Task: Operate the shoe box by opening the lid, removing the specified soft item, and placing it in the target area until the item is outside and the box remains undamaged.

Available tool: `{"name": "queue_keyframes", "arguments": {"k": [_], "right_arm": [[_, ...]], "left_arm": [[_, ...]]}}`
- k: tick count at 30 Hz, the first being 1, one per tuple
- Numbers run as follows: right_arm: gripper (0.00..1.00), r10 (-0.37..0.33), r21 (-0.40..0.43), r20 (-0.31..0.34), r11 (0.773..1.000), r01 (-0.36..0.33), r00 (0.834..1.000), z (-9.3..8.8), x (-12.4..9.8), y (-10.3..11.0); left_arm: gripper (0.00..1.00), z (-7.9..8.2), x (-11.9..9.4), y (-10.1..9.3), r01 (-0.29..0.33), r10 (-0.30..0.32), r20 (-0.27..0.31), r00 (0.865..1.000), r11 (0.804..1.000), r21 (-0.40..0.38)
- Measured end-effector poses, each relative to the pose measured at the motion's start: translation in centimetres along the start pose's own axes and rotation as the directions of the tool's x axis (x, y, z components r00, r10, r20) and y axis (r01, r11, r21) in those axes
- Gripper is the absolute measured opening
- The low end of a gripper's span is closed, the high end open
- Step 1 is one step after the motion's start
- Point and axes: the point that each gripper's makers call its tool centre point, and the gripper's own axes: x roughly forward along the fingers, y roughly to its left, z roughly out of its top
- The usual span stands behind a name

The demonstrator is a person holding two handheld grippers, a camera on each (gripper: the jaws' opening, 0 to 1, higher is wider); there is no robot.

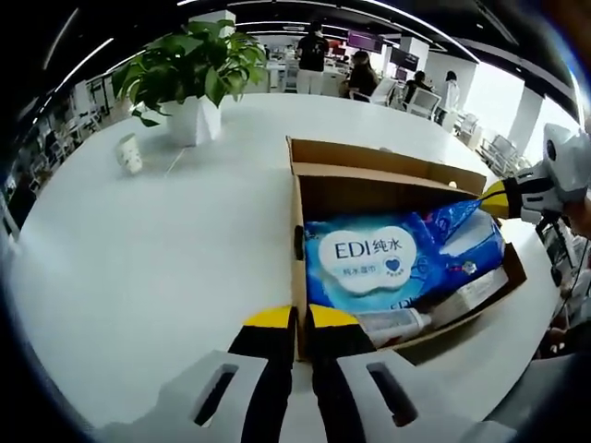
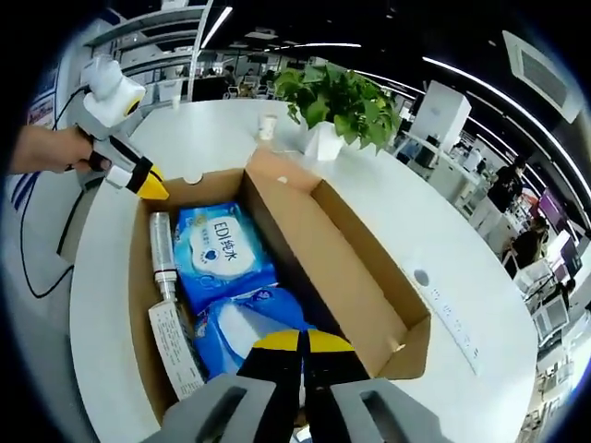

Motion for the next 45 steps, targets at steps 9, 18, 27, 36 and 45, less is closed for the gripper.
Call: {"name": "queue_keyframes", "arguments": {"k": [9, 18, 27, 36, 45], "right_arm": [[0.00, 0.002, -0.036, 0.024, 0.999, -0.001, 1.000, 2.0, -1.1, -0.6], [0.00, 0.011, -0.059, 0.041, 0.998, -0.008, 0.999, 2.3, -2.8, -1.0], [0.00, 0.006, -0.050, 0.088, 0.999, -0.001, 0.996, 3.5, -4.2, -1.3], [0.00, -0.009, -0.009, 0.150, 1.000, 0.011, 0.989, 4.8, -6.2, -2.5], [0.00, -0.038, -0.001, 0.179, 0.999, 0.038, 0.983, 4.8, -8.4, -3.9]], "left_arm": [[0.02, 0.0, 0.0, 0.0, 0.001, -0.001, 0.000, 1.000, 1.000, -0.010], [0.02, 0.0, 0.0, -0.1, 0.002, -0.002, 0.000, 1.000, 1.000, -0.014], [0.02, 0.0, 0.0, 0.0, 0.003, -0.003, -0.001, 1.000, 1.000, -0.019], [0.02, 0.0, 0.0, 0.0, -0.004, 0.004, -0.002, 1.000, 1.000, -0.020], [0.02, -0.1, 0.0, 0.0, -0.011, 0.010, -0.011, 1.000, 1.000, -0.023]]}}
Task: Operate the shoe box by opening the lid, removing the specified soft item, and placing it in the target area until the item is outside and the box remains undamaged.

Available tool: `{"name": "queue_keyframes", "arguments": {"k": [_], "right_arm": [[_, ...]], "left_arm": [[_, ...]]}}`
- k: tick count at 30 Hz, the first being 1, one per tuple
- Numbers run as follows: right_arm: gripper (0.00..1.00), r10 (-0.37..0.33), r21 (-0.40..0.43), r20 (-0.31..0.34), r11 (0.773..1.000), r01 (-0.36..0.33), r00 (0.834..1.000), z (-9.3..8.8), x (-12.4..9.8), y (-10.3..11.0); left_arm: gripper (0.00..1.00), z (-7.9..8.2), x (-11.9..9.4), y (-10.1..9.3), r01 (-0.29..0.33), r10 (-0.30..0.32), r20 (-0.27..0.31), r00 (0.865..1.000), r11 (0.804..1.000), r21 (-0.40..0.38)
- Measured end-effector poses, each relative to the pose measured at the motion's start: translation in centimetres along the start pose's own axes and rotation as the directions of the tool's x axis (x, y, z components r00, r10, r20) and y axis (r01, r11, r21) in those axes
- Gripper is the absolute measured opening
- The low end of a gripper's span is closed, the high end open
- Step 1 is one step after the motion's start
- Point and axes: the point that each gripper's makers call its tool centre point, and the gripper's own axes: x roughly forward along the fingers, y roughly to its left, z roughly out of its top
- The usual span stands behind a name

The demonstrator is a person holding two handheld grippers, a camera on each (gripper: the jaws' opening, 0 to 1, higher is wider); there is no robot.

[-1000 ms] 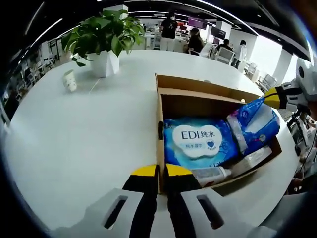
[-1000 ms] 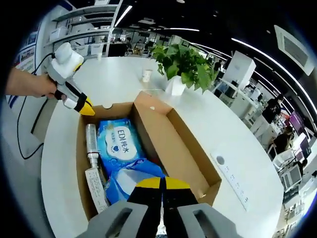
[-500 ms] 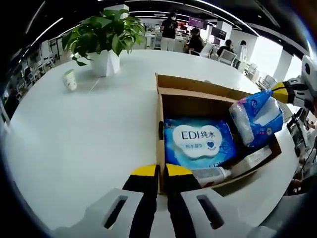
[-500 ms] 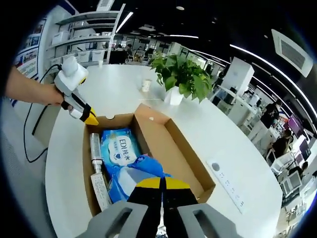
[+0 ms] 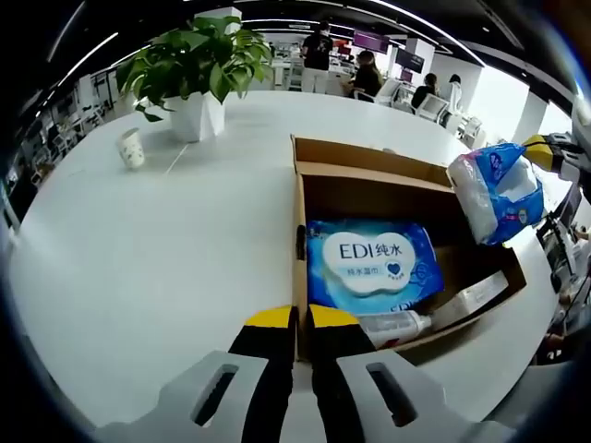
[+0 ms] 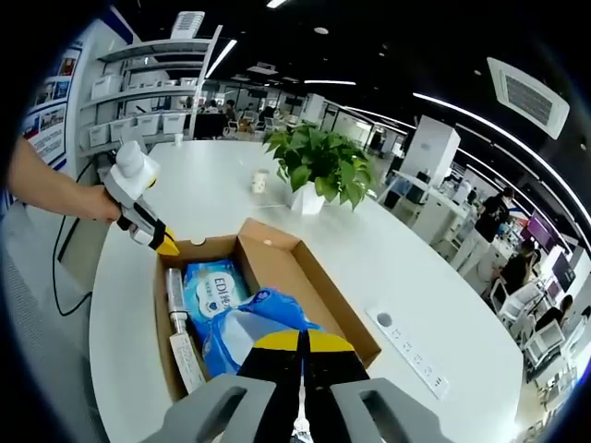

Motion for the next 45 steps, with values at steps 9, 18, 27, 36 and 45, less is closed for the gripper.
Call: {"name": "queue_keyframes", "arguments": {"k": [9, 18, 27, 36, 45], "right_arm": [[0.00, -0.037, 0.026, 0.018, 0.999, 0.037, 0.999, -0.7, -2.4, -2.1], [0.00, -0.071, 0.060, 0.031, 0.996, 0.070, 0.997, -2.0, -4.8, -4.1], [0.00, -0.112, 0.092, 0.036, 0.990, 0.108, 0.993, -3.6, -7.1, -6.0], [0.00, -0.145, 0.128, 0.030, 0.982, 0.140, 0.989, -6.0, -9.4, -7.6], [0.00, -0.165, 0.160, 0.004, 0.974, 0.162, 0.986, -9.4, -11.4, -9.4]], "left_arm": [[0.01, 0.0, -0.1, 0.0, -0.008, 0.008, -0.014, 1.000, 1.000, -0.001], [0.01, 0.0, 0.0, 0.1, -0.014, 0.014, -0.019, 1.000, 1.000, 0.001], [0.02, -0.2, -0.1, 0.0, -0.016, 0.016, -0.021, 1.000, 1.000, 0.002], [0.02, -0.2, -0.2, 0.0, -0.022, 0.023, -0.025, 0.999, 1.000, 0.015], [0.02, -0.2, -0.1, 0.0, -0.027, 0.027, -0.030, 0.999, 1.000, 0.013]]}}
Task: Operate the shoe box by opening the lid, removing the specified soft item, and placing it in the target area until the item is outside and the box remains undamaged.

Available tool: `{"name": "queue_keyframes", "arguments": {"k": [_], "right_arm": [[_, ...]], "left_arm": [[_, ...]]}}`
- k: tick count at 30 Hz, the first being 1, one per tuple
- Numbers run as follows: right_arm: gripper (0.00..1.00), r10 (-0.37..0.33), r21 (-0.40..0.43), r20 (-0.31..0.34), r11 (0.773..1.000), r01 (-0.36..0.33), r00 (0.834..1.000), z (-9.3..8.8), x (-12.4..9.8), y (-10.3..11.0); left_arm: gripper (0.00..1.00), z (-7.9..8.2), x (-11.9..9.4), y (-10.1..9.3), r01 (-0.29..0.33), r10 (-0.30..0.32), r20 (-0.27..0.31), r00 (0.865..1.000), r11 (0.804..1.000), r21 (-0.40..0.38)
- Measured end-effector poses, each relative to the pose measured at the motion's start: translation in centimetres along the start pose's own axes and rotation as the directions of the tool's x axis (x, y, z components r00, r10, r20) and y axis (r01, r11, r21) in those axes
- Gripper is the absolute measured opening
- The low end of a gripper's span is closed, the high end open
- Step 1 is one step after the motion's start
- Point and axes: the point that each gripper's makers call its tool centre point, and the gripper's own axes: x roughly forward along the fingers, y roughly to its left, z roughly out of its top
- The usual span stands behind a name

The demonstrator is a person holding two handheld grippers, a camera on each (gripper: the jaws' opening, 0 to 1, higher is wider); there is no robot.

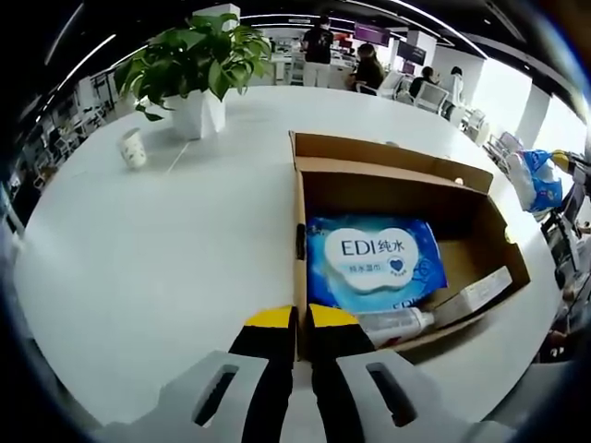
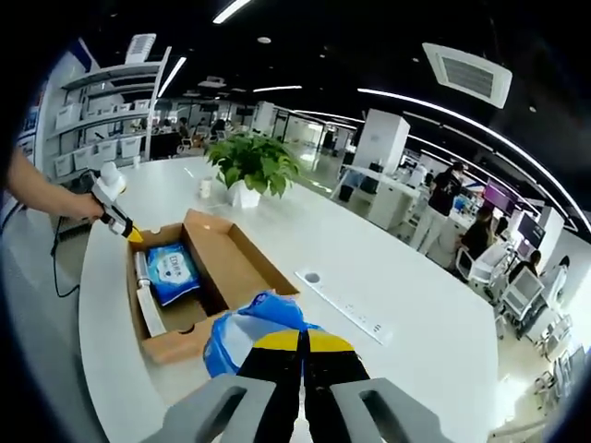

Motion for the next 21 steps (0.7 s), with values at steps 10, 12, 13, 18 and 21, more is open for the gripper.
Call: {"name": "queue_keyframes", "arguments": {"k": [10, 12, 13, 18, 21], "right_arm": [[0.00, -0.016, 0.024, -0.039, 1.000, 0.017, 0.999, -3.6, -1.3, -2.6], [0.00, -0.020, 0.033, -0.046, 0.999, 0.021, 0.999, -4.2, -1.5, -3.0], [0.00, -0.023, 0.037, -0.051, 0.999, 0.025, 0.998, -4.6, -1.6, -3.3], [0.00, -0.026, 0.050, -0.076, 0.998, 0.029, 0.997, -6.4, -1.9, -4.3], [0.00, -0.026, 0.053, -0.085, 0.998, 0.030, 0.996, -7.4, -2.0, -4.7]], "left_arm": [[0.02, 0.0, 0.0, 0.0, -0.006, 0.006, -0.001, 1.000, 1.000, 0.004], [0.02, 0.1, 0.0, 0.0, -0.006, 0.006, -0.002, 1.000, 1.000, 0.004], [0.02, 0.1, 0.1, 0.1, -0.006, 0.006, -0.002, 1.000, 1.000, 0.003], [0.02, 0.1, 0.0, 0.1, -0.008, 0.008, -0.003, 1.000, 1.000, 0.002], [0.02, 0.1, 0.0, 0.0, -0.009, 0.009, -0.004, 1.000, 1.000, 0.001]]}}
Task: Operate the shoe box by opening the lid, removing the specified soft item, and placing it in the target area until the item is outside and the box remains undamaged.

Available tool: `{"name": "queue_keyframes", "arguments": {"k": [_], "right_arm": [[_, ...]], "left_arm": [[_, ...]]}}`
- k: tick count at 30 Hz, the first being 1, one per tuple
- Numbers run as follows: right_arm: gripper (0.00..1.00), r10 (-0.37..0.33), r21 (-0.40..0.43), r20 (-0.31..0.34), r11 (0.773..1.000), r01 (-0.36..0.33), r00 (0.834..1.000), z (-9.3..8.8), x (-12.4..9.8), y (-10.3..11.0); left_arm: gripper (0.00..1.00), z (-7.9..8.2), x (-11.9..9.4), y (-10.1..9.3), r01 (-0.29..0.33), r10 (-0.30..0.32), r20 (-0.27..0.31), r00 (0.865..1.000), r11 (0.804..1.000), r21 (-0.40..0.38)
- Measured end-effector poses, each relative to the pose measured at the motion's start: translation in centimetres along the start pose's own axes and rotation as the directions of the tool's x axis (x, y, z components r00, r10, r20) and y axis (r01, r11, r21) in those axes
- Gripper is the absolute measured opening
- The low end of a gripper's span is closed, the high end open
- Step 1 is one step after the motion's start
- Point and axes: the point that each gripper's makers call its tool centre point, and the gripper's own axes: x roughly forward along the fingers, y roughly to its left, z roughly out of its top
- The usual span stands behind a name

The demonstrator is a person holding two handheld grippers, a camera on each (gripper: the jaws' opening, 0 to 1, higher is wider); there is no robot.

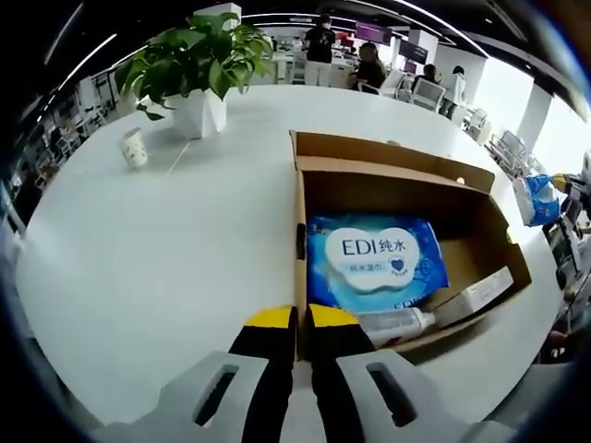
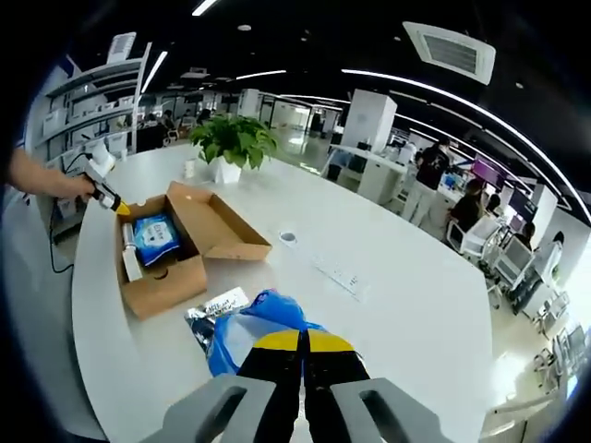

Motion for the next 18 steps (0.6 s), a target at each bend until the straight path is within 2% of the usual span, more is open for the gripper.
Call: {"name": "queue_keyframes", "arguments": {"k": [18], "right_arm": [[0.00, 0.029, 0.066, -0.066, 0.998, -0.025, 0.997, -6.2, 1.0, -2.7]], "left_arm": [[0.02, 0.0, 0.0, -0.1, -0.007, 0.007, -0.004, 1.000, 1.000, 0.009]]}}
